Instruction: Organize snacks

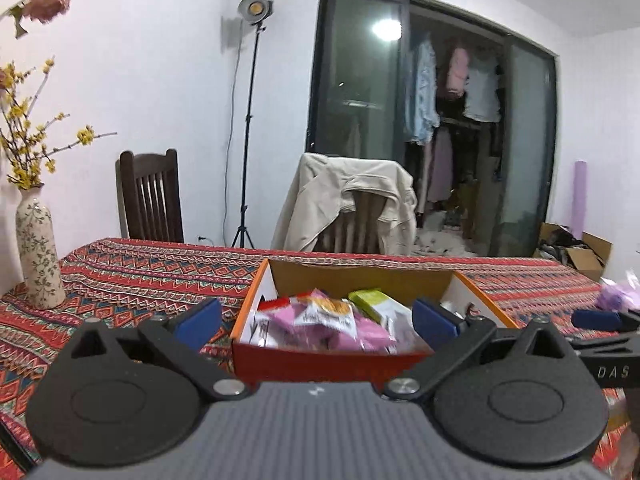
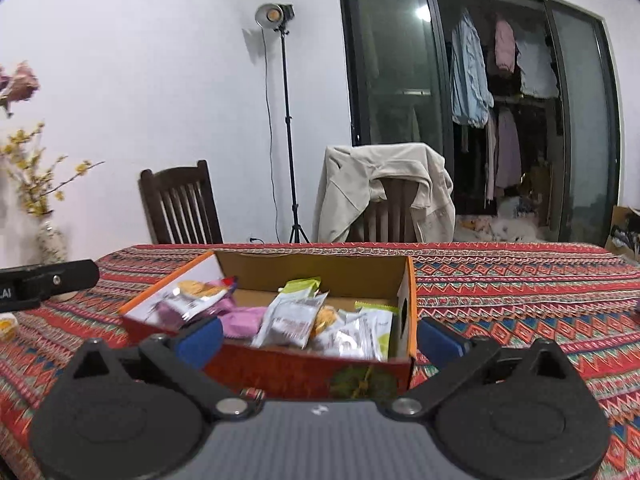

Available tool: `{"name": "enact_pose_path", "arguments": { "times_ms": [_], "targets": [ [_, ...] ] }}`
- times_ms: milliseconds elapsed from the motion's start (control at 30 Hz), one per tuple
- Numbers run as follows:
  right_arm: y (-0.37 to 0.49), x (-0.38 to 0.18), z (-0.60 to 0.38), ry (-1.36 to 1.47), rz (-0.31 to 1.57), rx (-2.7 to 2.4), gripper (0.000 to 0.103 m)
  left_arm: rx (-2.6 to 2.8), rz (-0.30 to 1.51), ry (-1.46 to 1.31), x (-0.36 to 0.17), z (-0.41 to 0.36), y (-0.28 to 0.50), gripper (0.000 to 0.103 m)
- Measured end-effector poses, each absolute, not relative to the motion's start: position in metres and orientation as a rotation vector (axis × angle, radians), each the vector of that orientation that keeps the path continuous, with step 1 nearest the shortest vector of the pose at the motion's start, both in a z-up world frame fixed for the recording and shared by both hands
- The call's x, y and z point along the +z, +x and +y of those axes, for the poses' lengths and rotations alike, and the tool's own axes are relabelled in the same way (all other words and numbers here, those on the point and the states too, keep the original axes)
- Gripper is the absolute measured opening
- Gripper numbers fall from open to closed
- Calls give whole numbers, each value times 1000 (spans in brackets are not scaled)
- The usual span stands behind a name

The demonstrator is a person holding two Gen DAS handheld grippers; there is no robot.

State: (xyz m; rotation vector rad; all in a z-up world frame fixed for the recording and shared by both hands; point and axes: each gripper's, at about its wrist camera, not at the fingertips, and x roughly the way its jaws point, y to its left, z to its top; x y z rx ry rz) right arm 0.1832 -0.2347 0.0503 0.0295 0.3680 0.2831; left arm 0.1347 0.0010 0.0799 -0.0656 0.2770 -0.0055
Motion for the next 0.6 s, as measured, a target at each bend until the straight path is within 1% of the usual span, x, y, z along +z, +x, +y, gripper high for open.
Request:
{"name": "enact_pose_path", "arguments": {
  "times_ms": [167, 267, 600],
  "targets": [
    [136, 41, -239, 21, 353, 313, 103, -10, 260, -37, 63, 0, 90, 103],
    [115, 33, -240, 26, 362, 328, 103, -19, 280, -48, 51, 1, 71, 103],
    [69, 5, -236, 35, 411, 335, 103, -36, 330, -46, 17, 4, 32, 103]
  ]
}}
